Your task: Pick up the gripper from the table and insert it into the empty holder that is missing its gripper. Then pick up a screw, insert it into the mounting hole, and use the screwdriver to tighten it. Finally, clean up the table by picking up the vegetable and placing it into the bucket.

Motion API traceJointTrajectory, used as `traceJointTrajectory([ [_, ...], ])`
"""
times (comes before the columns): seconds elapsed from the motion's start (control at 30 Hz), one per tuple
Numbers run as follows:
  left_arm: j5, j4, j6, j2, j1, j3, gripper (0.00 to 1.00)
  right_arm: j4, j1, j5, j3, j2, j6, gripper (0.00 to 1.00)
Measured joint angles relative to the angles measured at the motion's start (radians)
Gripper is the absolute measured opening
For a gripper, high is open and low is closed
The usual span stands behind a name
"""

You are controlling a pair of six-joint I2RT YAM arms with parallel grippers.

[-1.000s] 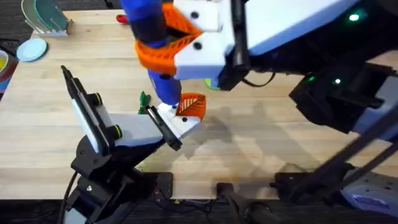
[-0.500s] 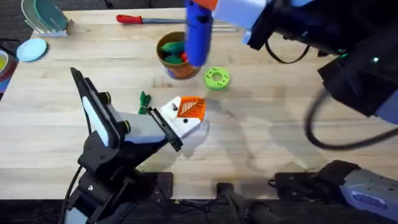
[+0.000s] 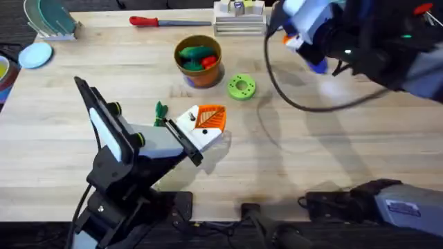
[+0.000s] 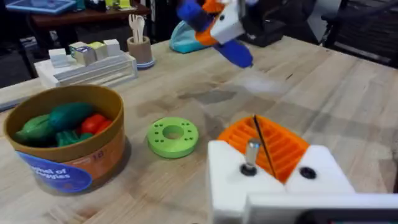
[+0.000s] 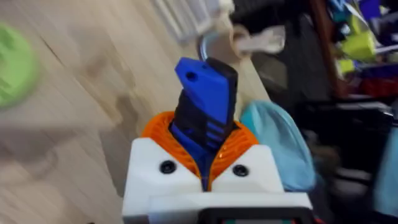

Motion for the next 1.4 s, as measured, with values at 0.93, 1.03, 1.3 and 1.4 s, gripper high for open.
traceJointTrajectory([
  [0.93, -0.006, 0.0, 0.0, 0.0, 0.0, 0.0, 0.012, -0.128, 0.001, 0.27, 0.061, 0.327, -0.615, 0.988],
  [1.03, -0.006, 0.0, 0.0, 0.0, 0.0, 0.0, 0.012, -0.137, 0.001, 0.27, 0.061, 0.323, -0.575, 0.989],
  [1.3, -0.006, 0.0, 0.003, 0.0, 0.0, 0.0, 0.058, -0.178, 0.003, 0.257, 0.049, 0.244, -0.302, 0.991],
  [1.4, -0.006, 0.0, 0.0, 0.0, 0.0, 0.0, 0.514, -0.179, 0.003, 0.254, 0.048, 0.16, -0.148, 0.991],
])
